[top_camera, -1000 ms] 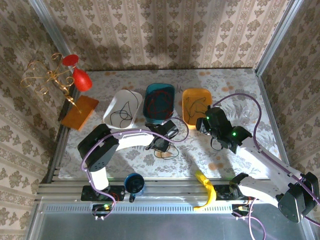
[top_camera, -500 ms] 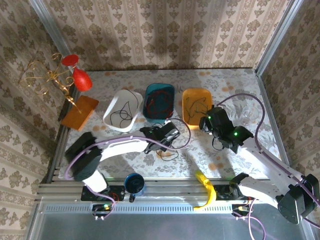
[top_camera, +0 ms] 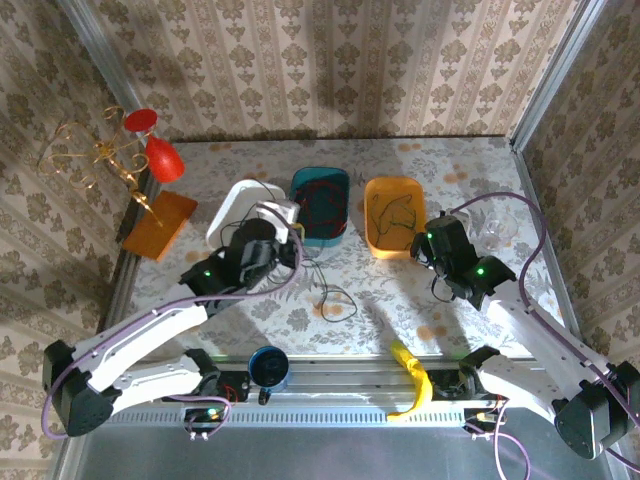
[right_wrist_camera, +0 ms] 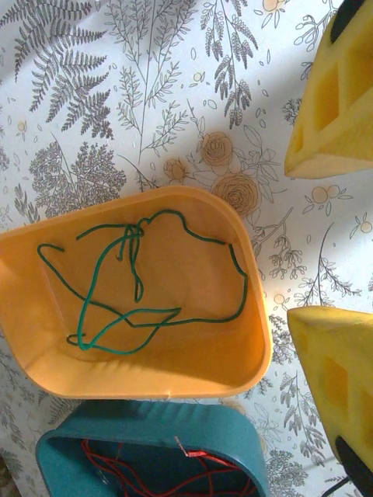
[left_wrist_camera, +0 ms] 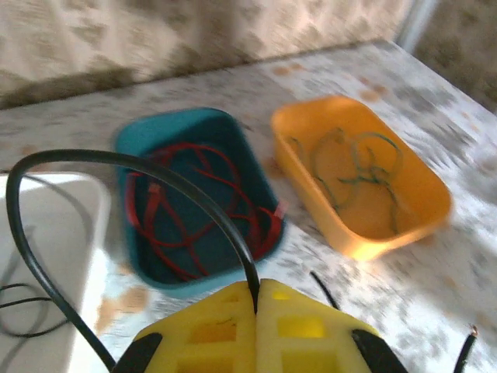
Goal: Untangle the cables
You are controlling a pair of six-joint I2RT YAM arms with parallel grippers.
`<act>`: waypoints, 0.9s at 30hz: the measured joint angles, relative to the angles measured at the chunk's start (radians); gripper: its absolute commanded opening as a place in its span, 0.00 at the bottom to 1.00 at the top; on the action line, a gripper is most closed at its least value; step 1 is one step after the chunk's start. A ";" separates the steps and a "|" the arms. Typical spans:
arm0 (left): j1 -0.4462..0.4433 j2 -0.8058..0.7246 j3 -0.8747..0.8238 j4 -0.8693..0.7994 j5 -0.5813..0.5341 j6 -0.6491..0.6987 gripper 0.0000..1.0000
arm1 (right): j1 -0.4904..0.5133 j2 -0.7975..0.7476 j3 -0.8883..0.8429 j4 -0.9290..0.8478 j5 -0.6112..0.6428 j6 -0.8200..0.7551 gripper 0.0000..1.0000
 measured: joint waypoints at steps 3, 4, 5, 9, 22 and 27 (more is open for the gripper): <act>0.149 -0.018 0.004 -0.048 0.013 -0.021 0.00 | 0.000 0.002 0.000 0.006 -0.022 -0.001 0.49; 0.207 -0.010 0.006 -0.066 0.017 -0.032 0.00 | 0.000 0.005 0.000 0.010 -0.034 -0.001 0.49; 0.254 0.001 0.010 -0.081 0.023 -0.039 0.00 | 0.000 0.008 0.000 0.013 -0.045 -0.001 0.49; 0.451 0.110 0.014 -0.109 0.045 -0.073 0.00 | 0.000 0.029 0.000 0.036 -0.101 -0.009 0.49; 0.494 0.576 0.250 -0.035 -0.029 -0.030 0.68 | 0.000 0.035 0.000 0.051 -0.184 -0.057 0.49; 0.360 0.633 0.310 -0.041 -0.164 0.031 0.97 | 0.000 0.031 0.000 0.050 -0.184 -0.061 0.49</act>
